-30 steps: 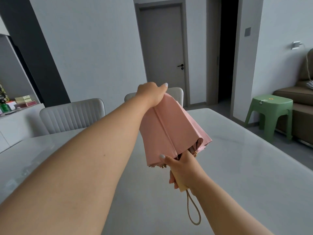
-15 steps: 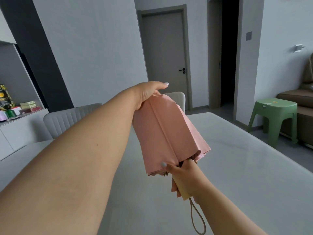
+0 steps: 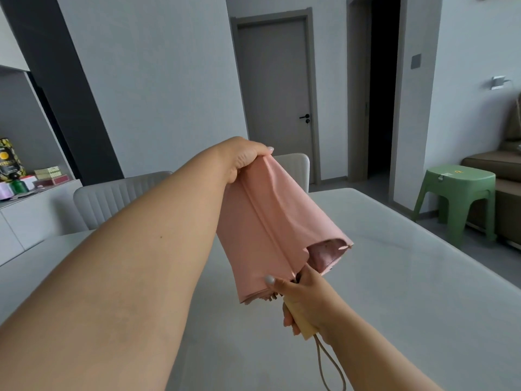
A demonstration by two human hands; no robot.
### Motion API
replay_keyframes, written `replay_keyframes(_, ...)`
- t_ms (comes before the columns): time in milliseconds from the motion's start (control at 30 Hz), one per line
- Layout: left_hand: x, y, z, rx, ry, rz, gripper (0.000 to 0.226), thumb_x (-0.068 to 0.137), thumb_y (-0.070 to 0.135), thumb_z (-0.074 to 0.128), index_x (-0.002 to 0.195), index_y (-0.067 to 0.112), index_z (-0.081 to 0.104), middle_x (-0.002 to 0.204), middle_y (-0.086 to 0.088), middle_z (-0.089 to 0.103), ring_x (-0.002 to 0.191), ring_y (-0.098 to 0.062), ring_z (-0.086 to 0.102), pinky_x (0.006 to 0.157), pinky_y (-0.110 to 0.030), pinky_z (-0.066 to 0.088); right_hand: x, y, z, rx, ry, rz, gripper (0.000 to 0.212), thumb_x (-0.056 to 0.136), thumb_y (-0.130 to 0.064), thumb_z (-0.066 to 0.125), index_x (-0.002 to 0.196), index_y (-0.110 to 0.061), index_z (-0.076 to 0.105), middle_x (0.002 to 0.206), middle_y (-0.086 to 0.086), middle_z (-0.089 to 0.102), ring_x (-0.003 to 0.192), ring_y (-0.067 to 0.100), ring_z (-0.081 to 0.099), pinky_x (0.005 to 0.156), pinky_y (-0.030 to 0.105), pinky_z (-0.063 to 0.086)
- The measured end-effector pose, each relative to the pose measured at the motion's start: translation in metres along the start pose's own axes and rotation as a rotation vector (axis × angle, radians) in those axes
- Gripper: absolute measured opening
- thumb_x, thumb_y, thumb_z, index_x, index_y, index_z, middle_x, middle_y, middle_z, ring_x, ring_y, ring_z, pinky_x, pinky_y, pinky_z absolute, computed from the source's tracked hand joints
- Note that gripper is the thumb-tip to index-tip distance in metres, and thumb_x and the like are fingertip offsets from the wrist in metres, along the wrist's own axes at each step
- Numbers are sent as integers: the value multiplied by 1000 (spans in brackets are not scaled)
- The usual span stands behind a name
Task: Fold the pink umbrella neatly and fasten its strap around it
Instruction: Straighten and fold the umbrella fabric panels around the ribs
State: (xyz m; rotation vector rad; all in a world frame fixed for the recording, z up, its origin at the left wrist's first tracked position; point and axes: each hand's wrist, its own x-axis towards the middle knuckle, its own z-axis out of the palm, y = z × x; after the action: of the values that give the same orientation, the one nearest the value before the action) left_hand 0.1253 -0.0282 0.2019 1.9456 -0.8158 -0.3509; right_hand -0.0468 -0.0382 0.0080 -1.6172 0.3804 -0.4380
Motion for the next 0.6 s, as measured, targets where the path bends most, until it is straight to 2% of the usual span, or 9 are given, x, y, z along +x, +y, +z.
replay_keyframes(67,2,0,0,6,-1,7,42,89,41,67,112,6,65,113,-10,67,86,-18,62,76,-28,42,-1,0,-2,17,1,15,40,85,-38,71,109,-11,53,72,19,66,40,23,52,43,30,46)
replay_keyframes(100,0,0,-1,34,-9,5,46,91,46,63,114,7,63,104,-4,67,82,-14,61,73,-27,40,-1,0,-3,26,3,28,44,83,-41,71,108,-9,54,69,24,64,41,25,51,44,31,46)
replay_keyframes(167,-3,2,-4,134,-58,-26,38,95,49,55,95,11,60,86,0,62,70,-12,53,66,-27,37,0,2,-4,38,1,57,49,83,-43,71,110,-7,53,60,22,61,41,27,50,44,30,45)
replay_keyframes(233,-3,2,-7,101,-94,-25,21,97,32,58,85,14,58,80,-3,59,66,-13,51,62,-25,41,1,4,-5,56,-27,73,47,85,-43,70,109,-6,54,62,22,62,47,28,50,44,30,46)
replay_keyframes(300,-3,0,-9,-116,-98,16,13,95,9,60,82,13,59,74,-4,57,63,-13,53,53,-19,45,1,4,-3,92,-48,61,47,84,-42,71,109,-7,54,82,30,66,49,29,51,44,32,46)
replay_keyframes(367,-1,-1,-10,-313,-91,37,16,95,4,58,82,13,59,71,-4,56,61,-13,53,55,-21,46,1,3,-3,122,-42,41,47,81,-41,72,111,-10,54,94,34,65,48,28,51,43,31,46)
replay_keyframes(400,0,-2,-10,-339,-77,39,16,95,4,57,81,12,58,71,-5,54,61,-13,51,57,-23,44,1,3,-3,125,-40,39,49,80,-43,73,111,-9,55,91,34,64,49,30,51,43,31,46)
replay_keyframes(500,6,-6,-13,-27,31,1,17,95,9,54,78,11,55,70,-5,52,57,-15,46,58,-25,37,1,4,-4,112,-48,55,52,79,-48,72,109,-8,56,82,35,63,54,33,51,46,33,46)
replay_keyframes(600,4,-7,-16,292,28,-71,31,89,41,59,84,10,61,79,-4,62,66,-21,55,75,-32,46,1,5,-5,103,-54,48,46,84,-41,71,114,-11,52,70,26,61,44,26,51,43,30,46)
